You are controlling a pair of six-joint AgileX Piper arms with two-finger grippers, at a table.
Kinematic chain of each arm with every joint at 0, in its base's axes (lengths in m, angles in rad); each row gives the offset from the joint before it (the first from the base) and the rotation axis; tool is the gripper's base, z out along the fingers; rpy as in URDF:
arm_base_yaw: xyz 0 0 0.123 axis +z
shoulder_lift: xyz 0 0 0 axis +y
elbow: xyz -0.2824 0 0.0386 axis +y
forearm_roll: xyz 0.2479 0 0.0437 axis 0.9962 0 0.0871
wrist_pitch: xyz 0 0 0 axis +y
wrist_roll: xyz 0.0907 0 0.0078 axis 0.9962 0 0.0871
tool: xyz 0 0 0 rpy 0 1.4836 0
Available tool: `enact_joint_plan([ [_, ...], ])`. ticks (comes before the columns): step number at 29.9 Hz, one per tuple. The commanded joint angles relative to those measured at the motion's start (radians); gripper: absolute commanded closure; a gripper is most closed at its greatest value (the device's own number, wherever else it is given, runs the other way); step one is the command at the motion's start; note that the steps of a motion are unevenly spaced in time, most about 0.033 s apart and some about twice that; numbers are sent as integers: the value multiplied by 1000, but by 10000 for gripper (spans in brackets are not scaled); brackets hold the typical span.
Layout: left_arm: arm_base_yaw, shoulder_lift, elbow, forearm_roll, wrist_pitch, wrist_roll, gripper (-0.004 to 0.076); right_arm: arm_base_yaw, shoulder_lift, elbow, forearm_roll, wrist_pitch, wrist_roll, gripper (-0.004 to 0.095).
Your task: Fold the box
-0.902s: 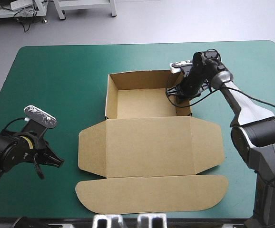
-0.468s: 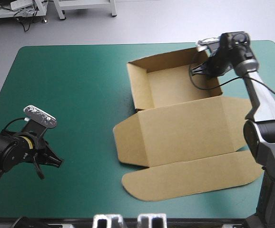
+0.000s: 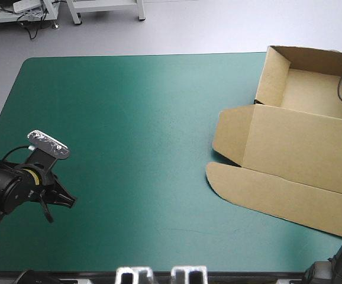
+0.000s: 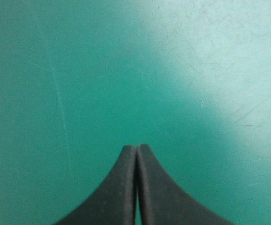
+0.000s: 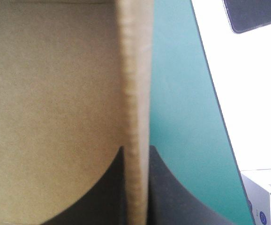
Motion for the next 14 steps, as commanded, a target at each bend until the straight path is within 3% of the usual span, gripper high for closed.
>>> enact_joint_plan([
  [1,0,-10,-26,36,-5,-13,733,-67,-34,-32,107,-15,-41,928],
  [6,0,-10,-32,38,-5,-13,733,-97,-3,-32,94,-17,-97,858],
  [8,0,-10,-32,38,-5,-13,733,-101,3,-32,94,-19,-106,756],
  [14,0,-10,-32,38,-6,-13,733,-104,-11,-32,68,-46,-82,278],
])
